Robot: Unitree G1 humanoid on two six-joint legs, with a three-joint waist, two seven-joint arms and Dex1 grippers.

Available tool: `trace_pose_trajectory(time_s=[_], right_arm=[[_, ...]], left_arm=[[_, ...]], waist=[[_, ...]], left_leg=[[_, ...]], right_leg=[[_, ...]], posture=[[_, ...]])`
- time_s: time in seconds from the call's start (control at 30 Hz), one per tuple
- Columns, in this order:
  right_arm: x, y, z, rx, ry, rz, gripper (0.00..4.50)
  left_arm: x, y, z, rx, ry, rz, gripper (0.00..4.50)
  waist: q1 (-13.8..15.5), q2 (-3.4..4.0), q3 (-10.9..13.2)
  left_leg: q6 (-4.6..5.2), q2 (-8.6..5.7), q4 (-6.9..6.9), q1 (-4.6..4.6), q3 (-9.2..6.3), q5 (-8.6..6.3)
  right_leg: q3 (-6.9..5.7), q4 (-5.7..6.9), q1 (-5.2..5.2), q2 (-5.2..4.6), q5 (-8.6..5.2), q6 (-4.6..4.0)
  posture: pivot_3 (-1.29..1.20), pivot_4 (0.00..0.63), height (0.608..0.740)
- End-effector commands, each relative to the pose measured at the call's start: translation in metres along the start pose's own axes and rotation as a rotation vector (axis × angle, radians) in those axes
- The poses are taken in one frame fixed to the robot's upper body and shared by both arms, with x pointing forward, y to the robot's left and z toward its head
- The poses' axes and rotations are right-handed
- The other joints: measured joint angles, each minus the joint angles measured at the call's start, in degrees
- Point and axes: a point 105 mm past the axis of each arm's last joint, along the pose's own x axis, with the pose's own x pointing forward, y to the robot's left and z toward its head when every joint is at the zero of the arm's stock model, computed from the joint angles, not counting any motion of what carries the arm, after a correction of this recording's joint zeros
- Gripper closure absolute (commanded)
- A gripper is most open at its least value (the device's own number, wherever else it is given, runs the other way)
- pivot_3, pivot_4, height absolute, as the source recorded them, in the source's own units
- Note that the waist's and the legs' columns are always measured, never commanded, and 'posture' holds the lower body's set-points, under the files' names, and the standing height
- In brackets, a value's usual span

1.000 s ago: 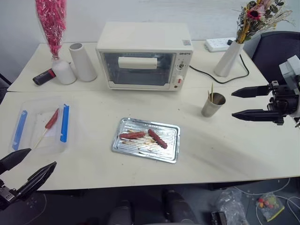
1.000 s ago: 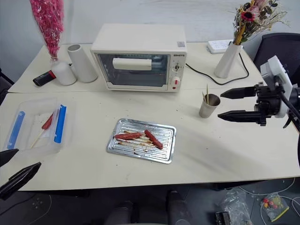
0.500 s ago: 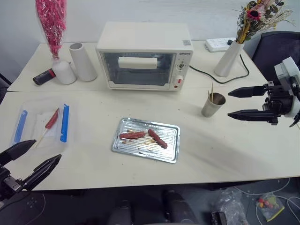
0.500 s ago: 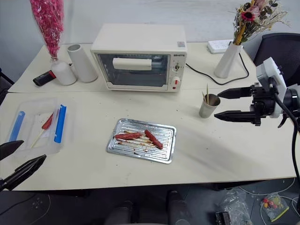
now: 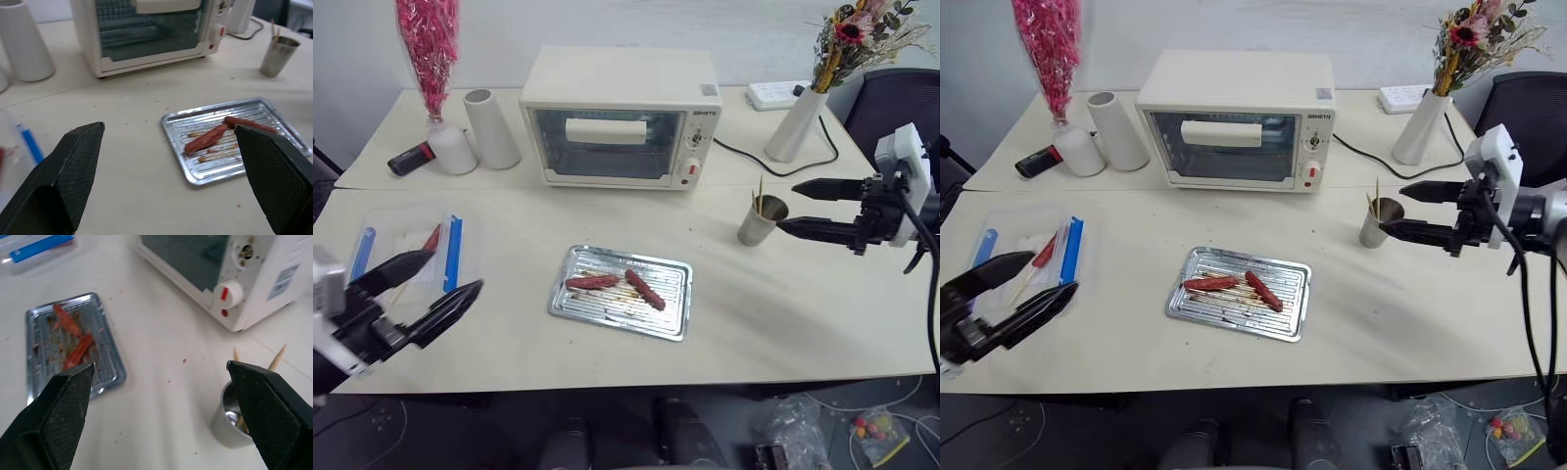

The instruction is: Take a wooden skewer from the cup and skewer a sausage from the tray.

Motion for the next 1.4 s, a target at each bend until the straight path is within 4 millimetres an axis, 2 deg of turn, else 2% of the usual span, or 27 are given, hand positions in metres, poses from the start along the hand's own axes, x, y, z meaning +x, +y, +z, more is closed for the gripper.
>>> trace_pose_trajectory(time_s=[0.03, 0.13, 0.23, 0.37, 0.73, 0.93, 1.03, 1.3, 1.33, 1.4], right_arm=[[0.002, 0.001, 0.017, -0.019, -0.091, -0.116, 0.02], [0.019, 0.006, 0.013, 0.022, -0.139, -0.190, 0.02], [0.030, 0.005, 0.008, 0.052, -0.161, -0.264, 0.02], [0.041, -0.002, -0.005, 0.081, -0.147, -0.357, 0.89], [0.061, -0.006, -0.019, 0.097, -0.139, -0.395, 0.89], [0.068, -0.023, -0.026, 0.083, -0.122, -0.456, 0.89], [0.072, -0.029, -0.029, 0.079, -0.115, -0.476, 1.44], [0.071, -0.034, -0.026, 0.081, -0.127, -0.498, 4.19], [0.071, -0.034, -0.025, 0.080, -0.130, -0.498, 4.45], [0.071, -0.034, -0.025, 0.081, -0.132, -0.499, 4.45]], left_arm=[[0.021, -0.029, 0.013, -0.018, -0.035, -0.192, 0.00], [0.041, -0.051, 0.016, 0.004, -0.030, -0.353, 0.00], [0.054, -0.057, 0.020, 0.020, -0.048, -0.423, 0.00], [0.069, -0.058, 0.027, 0.042, -0.081, -0.448, 0.00], [0.084, -0.068, 0.027, 0.057, -0.109, -0.490, 0.00], [0.086, -0.068, 0.028, 0.071, -0.110, -0.497, 0.00], [0.086, -0.068, 0.028, 0.073, -0.110, -0.498, 0.00], [0.085, -0.066, 0.028, 0.086, -0.106, -0.489, 0.00], [0.085, -0.065, 0.029, 0.087, -0.107, -0.485, 0.00], [0.085, -0.065, 0.029, 0.088, -0.108, -0.483, 0.00]], waist=[[0.0, 0.01, 0.0], [-0.1, 0.00, 0.0], [-0.2, 0.02, 0.0], [-0.1, 0.02, 0.0], [-0.1, 0.01, 0.0], [-0.1, 0.01, 0.0], [-0.1, 0.01, 0.0], [-0.1, 0.02, 0.0], [-0.1, 0.01, 0.0], [-0.1, 0.01, 0.0]], left_leg=[[0.00, -0.01, -0.01, 0.00, 0.00, 0.00], [0.00, -0.08, -0.03, 0.00, -0.01, 0.00], [-0.01, -0.08, -0.08, 0.01, 0.02, 0.00], [-0.01, -0.10, -0.08, -0.06, 0.00, 0.00], [0.00, -0.12, -0.06, -0.14, 0.00, 0.00], [0.02, -0.14, -0.04, -0.14, 0.01, 0.01], [0.02, -0.13, -0.05, -0.15, 0.01, 0.01], [0.02, -0.13, -0.05, -0.18, -0.01, 0.01], [0.02, -0.13, -0.05, -0.18, -0.01, 0.01], [0.02, -0.12, -0.05, -0.18, -0.01, 0.01]], right_leg=[[0.00, 0.04, -0.01, -0.03, 0.01, 0.02], [0.00, 0.12, -0.02, -0.05, 0.10, 0.18], [0.02, 0.13, -0.04, -0.02, 0.36, 0.64], [-0.03, 0.10, -0.09, 0.04, 0.48, 0.86], [-0.02, 0.00, -0.09, 0.03, 0.55, 0.99], [0.01, -0.01, -0.09, 0.03, 0.57, 1.03], [0.00, -0.01, -0.10, 0.04, 0.57, 1.03], [-0.02, -0.03, -0.10, 0.04, 0.58, 1.04], [-0.01, -0.04, -0.10, 0.04, 0.58, 1.04], [-0.02, -0.05, -0.08, 0.04, 0.58, 1.04]], posture=[[0.00, 0.150, 0.740], [0.00, 0.150, 0.740], [0.00, 0.150, 0.740], [0.00, 0.150, 0.740], [0.00, 0.150, 0.740], [0.00, 0.150, 0.740], [0.00, 0.150, 0.740], [0.00, 0.150, 0.740], [0.00, 0.150, 0.740], [0.00, 0.150, 0.740]])
